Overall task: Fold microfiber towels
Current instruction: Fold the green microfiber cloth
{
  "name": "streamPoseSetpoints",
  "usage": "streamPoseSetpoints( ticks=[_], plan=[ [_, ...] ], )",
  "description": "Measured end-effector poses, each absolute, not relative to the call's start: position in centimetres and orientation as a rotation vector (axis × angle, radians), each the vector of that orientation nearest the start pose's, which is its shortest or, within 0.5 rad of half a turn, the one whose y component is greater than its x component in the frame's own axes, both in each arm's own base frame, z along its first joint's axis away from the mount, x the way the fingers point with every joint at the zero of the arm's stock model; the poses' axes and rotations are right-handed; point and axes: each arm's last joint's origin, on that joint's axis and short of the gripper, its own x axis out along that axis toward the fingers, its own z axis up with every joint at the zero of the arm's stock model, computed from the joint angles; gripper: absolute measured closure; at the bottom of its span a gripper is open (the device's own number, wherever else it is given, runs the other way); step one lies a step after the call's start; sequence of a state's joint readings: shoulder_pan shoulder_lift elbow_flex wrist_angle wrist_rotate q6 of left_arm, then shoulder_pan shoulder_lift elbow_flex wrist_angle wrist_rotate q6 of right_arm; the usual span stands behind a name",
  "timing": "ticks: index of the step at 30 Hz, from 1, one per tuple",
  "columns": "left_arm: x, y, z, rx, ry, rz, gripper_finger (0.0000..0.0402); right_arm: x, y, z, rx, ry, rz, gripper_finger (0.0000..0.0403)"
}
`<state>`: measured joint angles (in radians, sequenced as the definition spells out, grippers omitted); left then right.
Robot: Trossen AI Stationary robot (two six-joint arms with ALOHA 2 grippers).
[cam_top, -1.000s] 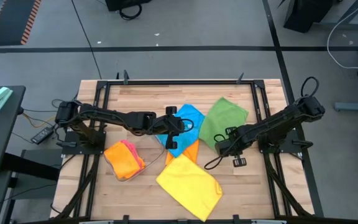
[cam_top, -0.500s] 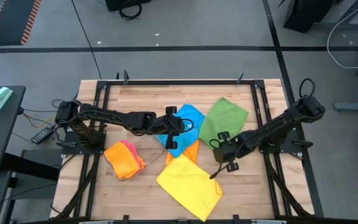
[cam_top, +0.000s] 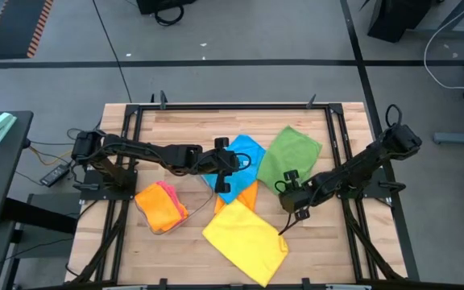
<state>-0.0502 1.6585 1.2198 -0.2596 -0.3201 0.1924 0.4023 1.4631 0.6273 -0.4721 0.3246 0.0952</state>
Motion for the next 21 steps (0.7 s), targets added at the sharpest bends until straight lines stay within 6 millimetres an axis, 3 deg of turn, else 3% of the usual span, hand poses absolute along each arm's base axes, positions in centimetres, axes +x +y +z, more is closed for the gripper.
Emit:
streamPoseSetpoints(
  ticks=[11, 21],
  plan=[
    [36.34, -0.91, 25.54, 0.314, 0.713, 0.192, 0.0384, 21.2, 7.65, 13.25, -0.359, 1.226, -0.003, 0.0389],
    [36.34, -0.91, 25.54, 0.314, 0.712, 0.192, 0.0377, 21.48, 6.99, 13.67, -0.295, 1.277, -0.015, 0.04]
  ],
)
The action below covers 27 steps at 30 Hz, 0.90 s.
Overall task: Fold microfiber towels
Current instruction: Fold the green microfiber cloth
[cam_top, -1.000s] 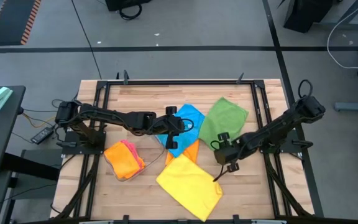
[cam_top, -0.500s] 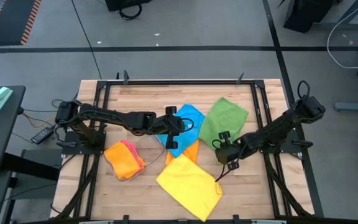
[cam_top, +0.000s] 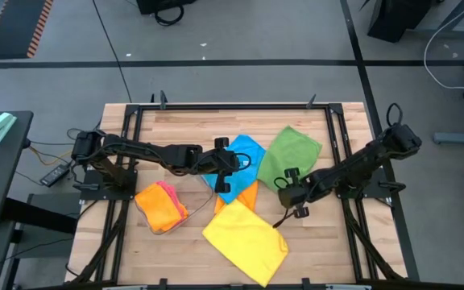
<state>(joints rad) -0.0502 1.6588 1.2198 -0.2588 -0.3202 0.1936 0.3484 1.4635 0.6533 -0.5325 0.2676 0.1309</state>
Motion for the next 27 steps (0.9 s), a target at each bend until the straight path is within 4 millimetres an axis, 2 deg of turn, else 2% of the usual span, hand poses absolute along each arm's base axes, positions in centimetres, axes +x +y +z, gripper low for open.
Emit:
streamPoseSetpoints(
  ticks=[7, 11, 14, 18, 21, 27],
  plan=[
    [36.4, -0.9, 25.5, 0.315, 0.714, 0.192, 0.0381, 22.7, 7.1, 17.9, -0.39, 1.375, -0.023, 0.0401],
    [36.4, -0.9, 25.5, 0.315, 0.714, 0.192, 0.0387, 22.7, 6.8, 19.4, -0.392, 1.458, 0.006, 0.0402],
    [36.4, -0.9, 25.5, 0.315, 0.714, 0.192, 0.0388, 22.7, 7.2, 20.0, -0.341, 1.491, 0.093, 0.0402],
    [36.4, -0.9, 25.5, 0.314, 0.714, 0.192, 0.0385, 22.0, 7.8, 19.7, -0.271, 1.549, 0.192, 0.0402],
    [36.4, -0.9, 25.5, 0.314, 0.714, 0.192, 0.0378, 21.3, 8.1, 19.1, -0.244, 1.588, 0.198, 0.0402],
    [36.4, -0.9, 25.5, 0.314, 0.714, 0.192, 0.0375, 20.3, 8.4, 16.1, -0.183, 1.565, 0.205, 0.0402]
  ],
)
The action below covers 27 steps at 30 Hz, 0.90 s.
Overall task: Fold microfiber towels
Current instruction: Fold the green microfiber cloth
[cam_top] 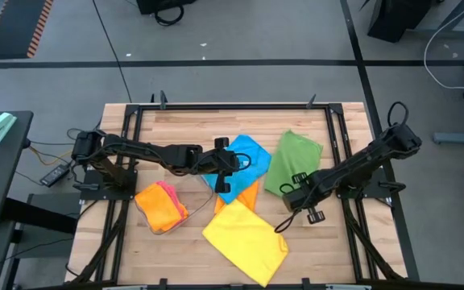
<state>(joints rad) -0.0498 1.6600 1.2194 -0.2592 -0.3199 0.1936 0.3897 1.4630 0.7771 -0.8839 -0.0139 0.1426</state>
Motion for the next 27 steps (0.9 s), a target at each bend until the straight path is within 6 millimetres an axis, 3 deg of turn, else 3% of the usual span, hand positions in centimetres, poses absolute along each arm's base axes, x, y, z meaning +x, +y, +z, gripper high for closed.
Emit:
streamPoseSetpoints(
  ticks=[9, 17, 20, 27],
  plan=[
    [36.4, -0.9, 25.5, 0.297, 0.712, 0.198, 0.0387, 19.5, 8.0, 14.4, -0.167, 1.571, 0.188, 0.04],
    [36.4, -0.9, 25.5, 0.293, 0.711, 0.192, 0.0375, 19.2, 7.9, 13.3, -0.118, 1.528, 0.155, 0.0336],
    [36.5, -1.0, 25.6, 0.283, 0.694, 0.178, 0.0373, 19.5, 8.0, 13.7, -0.089, 1.532, 0.132, 0.0309],
    [36.9, -1.1, 26.1, 0.245, 0.625, 0.139, 0.038, 20.6, 8.4, 16.6, -0.066, 1.569, 0.076, 0.0268]
  ],
)
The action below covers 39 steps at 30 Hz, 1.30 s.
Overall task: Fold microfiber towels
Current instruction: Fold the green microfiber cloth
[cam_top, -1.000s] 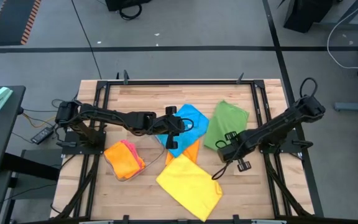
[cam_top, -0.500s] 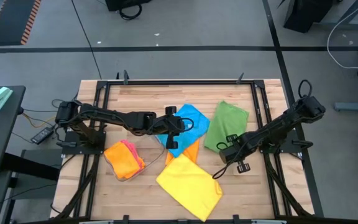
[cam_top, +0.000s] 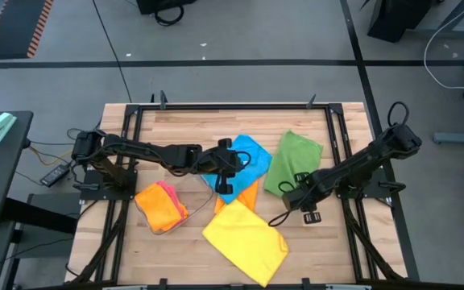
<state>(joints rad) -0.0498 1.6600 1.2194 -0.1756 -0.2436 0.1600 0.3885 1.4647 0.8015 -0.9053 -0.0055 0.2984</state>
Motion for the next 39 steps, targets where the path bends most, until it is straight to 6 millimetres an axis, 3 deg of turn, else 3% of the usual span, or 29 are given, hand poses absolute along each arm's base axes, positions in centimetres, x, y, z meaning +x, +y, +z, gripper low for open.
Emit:
streamPoseSetpoints(
  ticks=[5, 12, 18, 22, 27, 34, 39],
  plan=[
    [37.7, -1.3, 26.1, 0.227, 0.55, 0.114, 0.0377, 20.5, 8.1, 18.5, -0.071, 1.655, -0.002, 0.0256],
    [39.4, -1.4, 25.1, 0.223, 0.458, 0.12, 0.0375, 19.5, 6.2, 19.6, -0.071, 1.607, -0.079, 0.0264],
    [41.3, -1.7, 22.7, 0.186, 0.407, 0.125, 0.0385, 18.7, 4.2, 21.6, -0.009, 1.469, -0.123, 0.0279],
    [42.1, -2.4, 19.7, 0.173, 0.469, 0.112, 0.0383, 18.0, 2.7, 23.1, 0.034, 1.365, -0.17, 0.0287],
    [42.9, -3.2, 17.5, 0.145, 0.475, 0.1, 0.038, 17.2, 0.7, 24.6, 0.098, 1.26, -0.228, 0.0295],
    [45.5, -3.7, 16.3, 0.067, 0.468, 0.083, 0.0395, 16.5, -2.3, 25.0, 0.181, 1.24, -0.354, 0.0307],
    [47.6, -3.9, 15.6, 0.077, 0.519, 0.079, 0.0382, 16.3, -4.1, 24.8, 0.216, 1.256, -0.404, 0.0313]
  ],
)
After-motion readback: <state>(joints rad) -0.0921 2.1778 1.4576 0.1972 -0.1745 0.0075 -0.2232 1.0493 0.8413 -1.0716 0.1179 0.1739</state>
